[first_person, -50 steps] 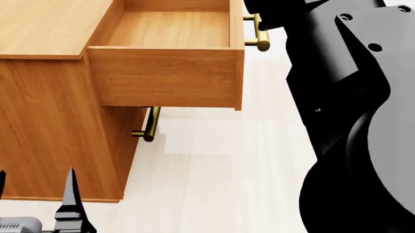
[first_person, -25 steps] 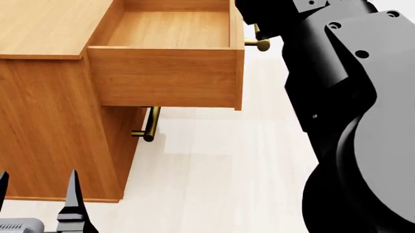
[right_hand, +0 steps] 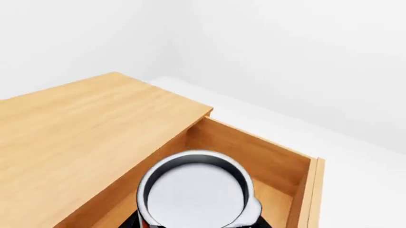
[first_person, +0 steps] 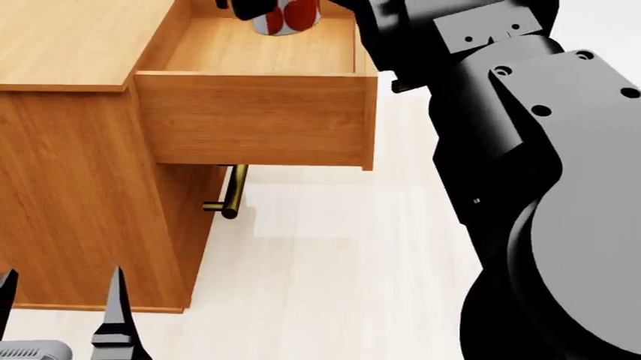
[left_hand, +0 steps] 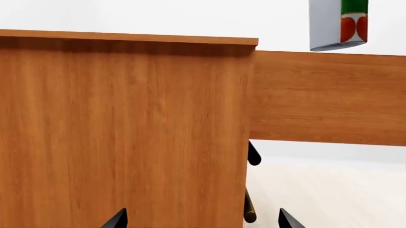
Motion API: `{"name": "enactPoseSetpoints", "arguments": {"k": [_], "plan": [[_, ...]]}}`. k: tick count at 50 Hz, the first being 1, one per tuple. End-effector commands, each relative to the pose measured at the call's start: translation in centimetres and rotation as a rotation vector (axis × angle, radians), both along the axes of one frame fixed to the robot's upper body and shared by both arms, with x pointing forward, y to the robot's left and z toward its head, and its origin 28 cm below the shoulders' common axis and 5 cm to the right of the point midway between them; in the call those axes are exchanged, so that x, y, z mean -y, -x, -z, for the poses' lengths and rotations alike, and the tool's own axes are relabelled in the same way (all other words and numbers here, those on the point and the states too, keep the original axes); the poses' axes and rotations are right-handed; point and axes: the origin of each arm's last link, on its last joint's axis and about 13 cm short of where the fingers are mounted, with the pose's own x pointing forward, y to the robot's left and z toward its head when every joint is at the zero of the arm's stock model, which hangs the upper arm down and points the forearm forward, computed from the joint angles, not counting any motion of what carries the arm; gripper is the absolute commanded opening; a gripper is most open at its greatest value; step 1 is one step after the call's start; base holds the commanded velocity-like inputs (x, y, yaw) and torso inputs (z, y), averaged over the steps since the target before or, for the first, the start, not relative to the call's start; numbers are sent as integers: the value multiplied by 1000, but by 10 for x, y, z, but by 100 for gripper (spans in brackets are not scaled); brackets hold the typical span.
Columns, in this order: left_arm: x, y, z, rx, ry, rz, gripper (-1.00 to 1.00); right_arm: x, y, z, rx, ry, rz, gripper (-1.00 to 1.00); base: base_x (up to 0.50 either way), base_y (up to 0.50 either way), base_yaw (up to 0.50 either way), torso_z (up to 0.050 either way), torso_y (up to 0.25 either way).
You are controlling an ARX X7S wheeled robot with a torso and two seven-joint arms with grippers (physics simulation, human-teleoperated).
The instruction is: Put the ketchup in the top drawer of the cabinet.
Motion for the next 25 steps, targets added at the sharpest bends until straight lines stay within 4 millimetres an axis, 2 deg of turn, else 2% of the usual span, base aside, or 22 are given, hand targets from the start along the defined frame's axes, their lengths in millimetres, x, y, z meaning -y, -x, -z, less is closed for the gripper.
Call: {"name": "enactPoseSetpoints", "arguments": {"k": [1,13,25], "plan": [[0,0,1,-4,3,3,100,3,-4,10,-3,4,-6,-100,0,0,0,0,0],[0,-1,2,-5,3,2,100,2,-5,13,1,-55,-6,-100,0,0,0,0,0],[1,-2,4,-11,6,2,100,0,-8,32,-30,-108,-23,-100,0,0,0,0,0]]}}
